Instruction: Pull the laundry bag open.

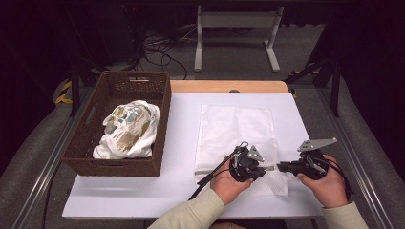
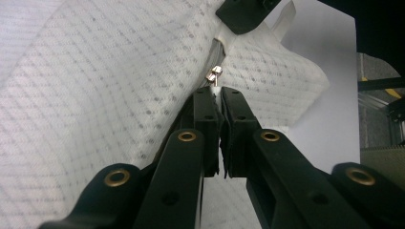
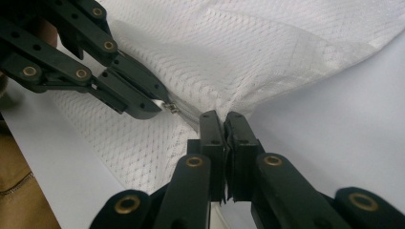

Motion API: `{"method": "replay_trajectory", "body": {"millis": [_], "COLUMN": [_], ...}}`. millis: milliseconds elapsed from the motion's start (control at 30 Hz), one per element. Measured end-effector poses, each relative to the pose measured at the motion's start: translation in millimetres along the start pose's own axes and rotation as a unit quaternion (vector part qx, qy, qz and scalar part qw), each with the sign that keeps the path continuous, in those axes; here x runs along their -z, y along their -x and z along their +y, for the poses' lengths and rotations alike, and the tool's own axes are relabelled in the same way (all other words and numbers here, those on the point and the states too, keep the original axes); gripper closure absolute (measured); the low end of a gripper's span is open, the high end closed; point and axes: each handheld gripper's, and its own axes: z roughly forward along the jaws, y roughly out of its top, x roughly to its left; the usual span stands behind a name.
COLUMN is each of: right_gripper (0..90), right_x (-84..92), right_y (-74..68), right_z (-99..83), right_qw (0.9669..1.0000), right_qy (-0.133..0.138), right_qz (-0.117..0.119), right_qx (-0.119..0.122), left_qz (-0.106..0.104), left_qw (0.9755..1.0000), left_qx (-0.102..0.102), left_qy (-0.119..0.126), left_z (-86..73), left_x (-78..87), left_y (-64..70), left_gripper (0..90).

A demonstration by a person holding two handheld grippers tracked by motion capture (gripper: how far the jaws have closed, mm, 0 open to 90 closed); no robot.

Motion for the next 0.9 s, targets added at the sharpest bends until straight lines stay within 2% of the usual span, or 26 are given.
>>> {"method": "replay_trajectory", "body": {"millis": [167, 233, 667, 900], "right_gripper": [87.5, 87.5, 87.4, 87.4], "right_x": [0.7, 0.6, -0.9, -0.5], "right_y": [1.1, 1.8, 4.7, 6.1], "right_z": [-0.6, -1.0, -3.3, -4.7], "right_qw": [1.0000, 1.0000, 1.0000, 0.9999], "right_qy": [0.000, -0.002, -0.005, -0.006], "right_qz": [-0.002, -0.001, -0.003, -0.004], "right_qx": [-0.001, -0.002, -0.007, -0.011], "left_qz": [0.000, 0.000, -0.002, -0.001], "left_qw": [1.0000, 1.0000, 0.9999, 0.9998], "left_qx": [-0.001, 0.006, 0.004, 0.013], "left_qy": [-0.002, -0.005, -0.013, -0.018], "left_z": [-4.3, -6.8, -17.6, -22.5], "left_x": [5.6, 8.9, 22.6, 29.9], "left_y": [-1.2, -2.0, -7.1, -10.6], "left_gripper": [86.6, 86.6, 86.6, 86.5]}}
